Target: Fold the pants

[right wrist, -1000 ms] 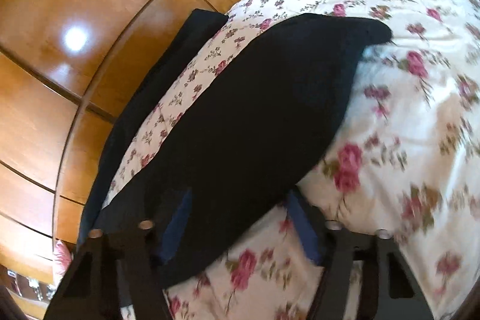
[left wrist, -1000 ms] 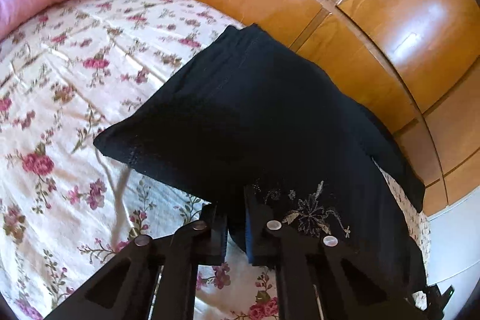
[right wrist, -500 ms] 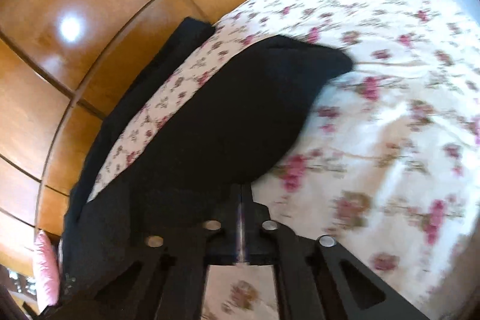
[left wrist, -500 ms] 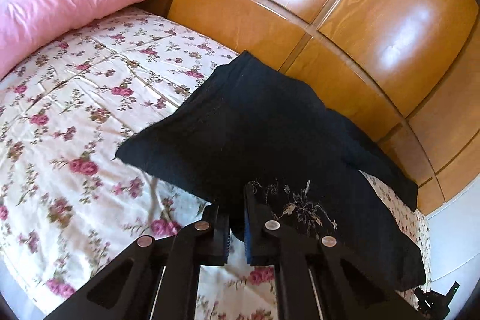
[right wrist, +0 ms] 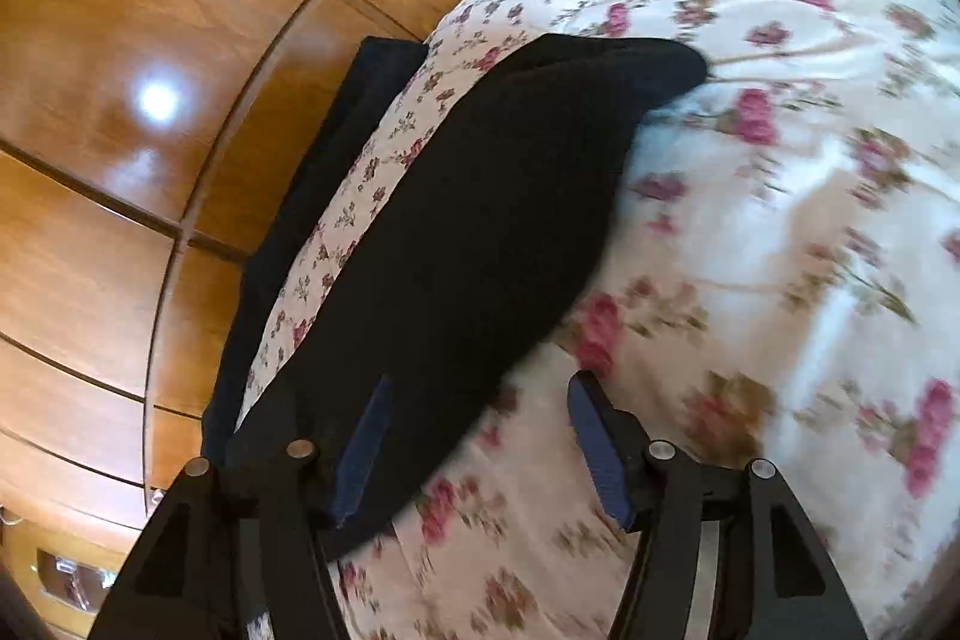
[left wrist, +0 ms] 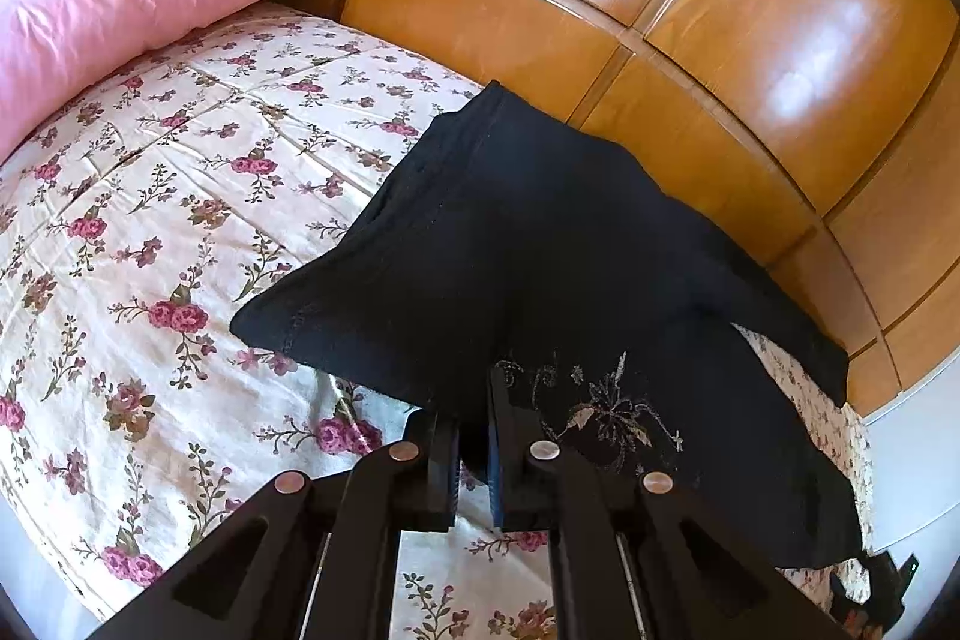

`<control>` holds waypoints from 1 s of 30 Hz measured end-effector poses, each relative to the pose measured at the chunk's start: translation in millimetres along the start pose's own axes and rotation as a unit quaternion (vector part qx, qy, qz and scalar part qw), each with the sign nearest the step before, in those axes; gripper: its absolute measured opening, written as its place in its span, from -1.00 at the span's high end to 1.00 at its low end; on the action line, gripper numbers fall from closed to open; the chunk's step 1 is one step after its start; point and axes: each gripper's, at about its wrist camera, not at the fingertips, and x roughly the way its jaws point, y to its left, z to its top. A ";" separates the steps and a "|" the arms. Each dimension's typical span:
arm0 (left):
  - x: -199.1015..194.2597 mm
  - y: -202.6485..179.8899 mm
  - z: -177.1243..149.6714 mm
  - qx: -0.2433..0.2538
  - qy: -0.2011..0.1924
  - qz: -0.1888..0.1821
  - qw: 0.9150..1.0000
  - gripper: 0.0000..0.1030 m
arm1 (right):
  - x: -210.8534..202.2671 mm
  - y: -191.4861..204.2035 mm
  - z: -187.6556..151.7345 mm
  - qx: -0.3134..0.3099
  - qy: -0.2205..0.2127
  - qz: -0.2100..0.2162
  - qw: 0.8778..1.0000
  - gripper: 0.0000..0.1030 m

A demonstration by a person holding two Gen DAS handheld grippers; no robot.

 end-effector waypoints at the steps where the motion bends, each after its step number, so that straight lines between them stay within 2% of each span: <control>1: 1.4 0.1 -1.0 0.001 0.002 0.003 1.000 0.87 | 3.7 3.6 1.1 -0.006 -0.001 -0.004 1.000 -0.13; 2: -0.9 3.0 -3.0 0.000 0.004 0.004 1.000 0.87 | 11.0 8.3 4.9 -0.013 0.000 -0.009 1.000 -0.06; 3: 1.5 4.5 -3.0 -0.002 0.007 0.006 1.000 0.87 | 15.5 10.4 6.4 -0.017 0.002 -0.012 1.000 0.13; 4: 2.8 5.0 -2.8 -0.003 0.008 0.006 1.000 0.87 | 21.5 12.6 9.0 -0.020 0.006 -0.016 1.000 0.46; 5: 1.3 6.8 -3.8 -0.003 0.008 0.005 1.000 0.87 | 26.8 14.7 11.2 -0.026 0.013 -0.022 0.999 0.66; 6: 0.1 7.0 -3.3 -0.003 0.006 0.004 1.000 0.87 | 28.9 16.0 11.9 -0.031 0.016 -0.029 0.999 0.73; 10: -12.7 3.9 -1.0 0.006 -0.007 0.001 1.000 0.87 | 6.0 33.7 8.8 -0.073 -0.010 -0.034 0.997 0.77; 17: -34.6 8.3 -2.2 0.017 -0.019 0.002 1.000 0.87 | -31.4 40.7 -3.4 -0.104 -0.015 -0.049 0.993 0.77; 27: -62.1 52.6 -49.1 0.002 0.007 0.021 1.000 0.87 | -62.1 -6.8 -62.0 -0.087 0.032 -0.053 0.994 0.77; 29: -59.7 60.3 -56.9 -0.008 0.016 0.020 1.000 0.86 | -66.2 -17.8 -64.7 -0.066 0.032 -0.032 0.997 0.72; 30: -57.1 62.4 -60.6 -0.009 0.023 0.018 1.000 0.86 | -67.9 -22.7 -63.1 -0.054 0.030 -0.025 0.998 0.60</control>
